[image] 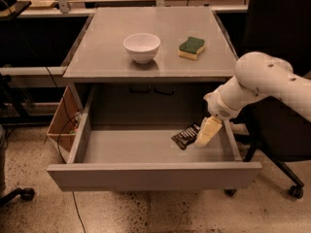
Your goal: Pick rxbar chocolate from top drawer and place on counter
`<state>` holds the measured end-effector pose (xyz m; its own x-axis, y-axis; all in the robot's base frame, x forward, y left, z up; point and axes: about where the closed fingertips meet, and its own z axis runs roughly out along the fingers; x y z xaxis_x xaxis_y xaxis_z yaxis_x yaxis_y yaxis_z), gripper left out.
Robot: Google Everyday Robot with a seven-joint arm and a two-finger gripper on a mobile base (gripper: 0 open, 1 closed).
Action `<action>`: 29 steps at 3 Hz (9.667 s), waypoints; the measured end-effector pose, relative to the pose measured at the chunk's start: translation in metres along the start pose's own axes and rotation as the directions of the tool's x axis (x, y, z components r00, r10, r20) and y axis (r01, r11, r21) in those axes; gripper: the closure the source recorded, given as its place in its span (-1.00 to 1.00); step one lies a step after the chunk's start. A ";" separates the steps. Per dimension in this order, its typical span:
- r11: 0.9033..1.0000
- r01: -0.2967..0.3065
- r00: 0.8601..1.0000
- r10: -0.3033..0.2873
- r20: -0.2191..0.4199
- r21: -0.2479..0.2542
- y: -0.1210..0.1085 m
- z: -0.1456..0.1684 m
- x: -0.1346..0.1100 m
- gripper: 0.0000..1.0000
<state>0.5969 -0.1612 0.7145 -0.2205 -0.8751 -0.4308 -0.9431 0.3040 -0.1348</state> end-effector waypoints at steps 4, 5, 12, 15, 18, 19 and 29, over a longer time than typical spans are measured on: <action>0.986 -0.158 0.987 0.159 0.013 -0.054 -0.006 0.108 0.018 -1.00; 0.979 -0.194 0.981 0.194 0.002 -0.058 -0.007 0.118 0.025 -0.70; 0.984 -0.102 0.986 0.082 0.143 0.144 -0.022 -0.115 -0.022 1.00; 0.972 -0.008 0.980 -0.039 0.194 0.233 -0.115 -0.154 -0.082 1.00; 0.990 0.000 0.968 -0.036 0.247 0.142 -0.106 -0.135 -0.085 0.00; 0.994 -0.007 0.962 -0.023 0.271 0.110 -0.075 -0.144 -0.079 -0.47; 0.970 -0.216 0.956 0.234 0.178 -0.114 0.014 0.118 -0.004 -0.21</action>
Offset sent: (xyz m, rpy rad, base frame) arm 0.0272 0.0341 -0.0910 0.0815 0.0697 -0.0690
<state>0.6136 -0.1089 0.6092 -0.3867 -0.6985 -0.6022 -0.8954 0.4407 0.0638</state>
